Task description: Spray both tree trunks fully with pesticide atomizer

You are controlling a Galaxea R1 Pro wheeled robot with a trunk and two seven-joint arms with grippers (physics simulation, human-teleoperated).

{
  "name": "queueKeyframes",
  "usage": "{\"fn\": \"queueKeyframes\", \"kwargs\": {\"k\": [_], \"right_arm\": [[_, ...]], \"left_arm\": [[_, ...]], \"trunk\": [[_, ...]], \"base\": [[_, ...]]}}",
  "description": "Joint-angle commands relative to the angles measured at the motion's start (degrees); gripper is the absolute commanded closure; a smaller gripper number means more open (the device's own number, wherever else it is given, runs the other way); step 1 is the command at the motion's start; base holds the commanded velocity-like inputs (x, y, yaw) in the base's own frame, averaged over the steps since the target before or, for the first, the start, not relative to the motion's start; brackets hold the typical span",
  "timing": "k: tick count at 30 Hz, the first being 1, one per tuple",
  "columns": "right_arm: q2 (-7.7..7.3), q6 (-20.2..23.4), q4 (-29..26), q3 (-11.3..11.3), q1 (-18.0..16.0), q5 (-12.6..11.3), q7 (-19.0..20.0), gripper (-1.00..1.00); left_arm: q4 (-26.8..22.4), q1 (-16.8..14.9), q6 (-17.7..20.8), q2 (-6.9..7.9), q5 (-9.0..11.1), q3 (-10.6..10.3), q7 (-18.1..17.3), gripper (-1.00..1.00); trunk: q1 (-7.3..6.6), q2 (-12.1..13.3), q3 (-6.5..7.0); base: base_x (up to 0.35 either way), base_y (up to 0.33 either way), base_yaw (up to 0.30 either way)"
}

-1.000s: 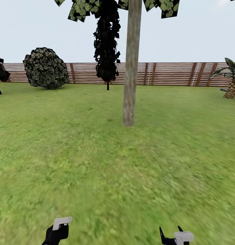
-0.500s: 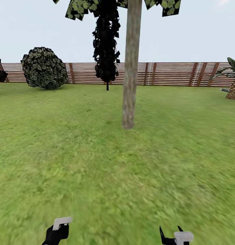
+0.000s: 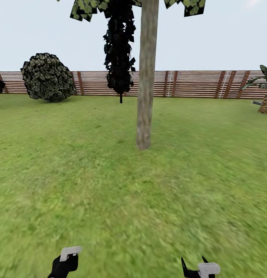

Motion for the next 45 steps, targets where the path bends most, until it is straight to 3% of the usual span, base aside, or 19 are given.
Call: {"fn": "queueKeyframes", "kwargs": {"k": [1, 45], "right_arm": [[-0.01, -0.14, 0.03, 0.01, -0.04, -0.01, 0.08, -1.00], [-0.01, -0.14, 0.03, 0.01, -0.02, -0.01, 0.08, -1.00]], "left_arm": [[0.03, -0.03, -0.18, 0.00, 0.23, 0.00, 0.04, 1.00], [0.03, -0.03, -0.18, 0.00, 0.19, 0.00, 0.04, 1.00]], "trunk": [[0.02, -0.02, -0.05], [0.02, -0.02, -0.05]], "base": [[0.297, -0.134, 0.000], [0.297, -0.134, 0.000]]}}
